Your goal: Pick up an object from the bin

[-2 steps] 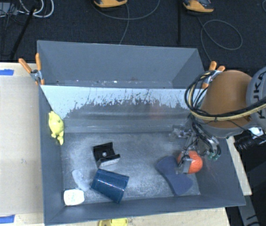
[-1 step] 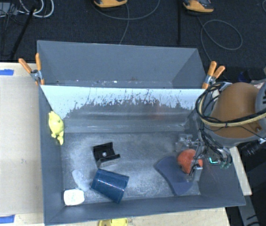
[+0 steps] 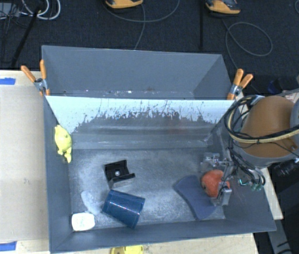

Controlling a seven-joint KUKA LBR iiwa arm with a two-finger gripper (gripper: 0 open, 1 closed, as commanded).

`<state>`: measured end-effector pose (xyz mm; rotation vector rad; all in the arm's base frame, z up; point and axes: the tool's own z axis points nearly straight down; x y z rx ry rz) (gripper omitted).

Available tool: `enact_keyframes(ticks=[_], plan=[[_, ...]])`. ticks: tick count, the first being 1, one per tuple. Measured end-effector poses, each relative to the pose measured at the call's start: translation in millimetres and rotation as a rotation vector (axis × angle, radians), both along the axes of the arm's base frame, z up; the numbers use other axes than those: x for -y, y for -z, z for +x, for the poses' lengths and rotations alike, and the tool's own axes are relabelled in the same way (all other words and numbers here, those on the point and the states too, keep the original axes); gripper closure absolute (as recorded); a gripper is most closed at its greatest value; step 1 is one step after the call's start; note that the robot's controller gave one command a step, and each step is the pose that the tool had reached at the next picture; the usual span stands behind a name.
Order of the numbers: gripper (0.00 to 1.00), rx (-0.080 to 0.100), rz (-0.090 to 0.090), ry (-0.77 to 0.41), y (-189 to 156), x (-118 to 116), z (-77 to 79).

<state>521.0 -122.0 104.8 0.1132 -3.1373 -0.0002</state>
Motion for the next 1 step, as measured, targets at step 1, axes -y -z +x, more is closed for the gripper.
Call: enact_keyframes(ticks=[1], plan=[[1.00, 0.003, 0.002, 0.198, 15.6, 16.2, 24.9]])
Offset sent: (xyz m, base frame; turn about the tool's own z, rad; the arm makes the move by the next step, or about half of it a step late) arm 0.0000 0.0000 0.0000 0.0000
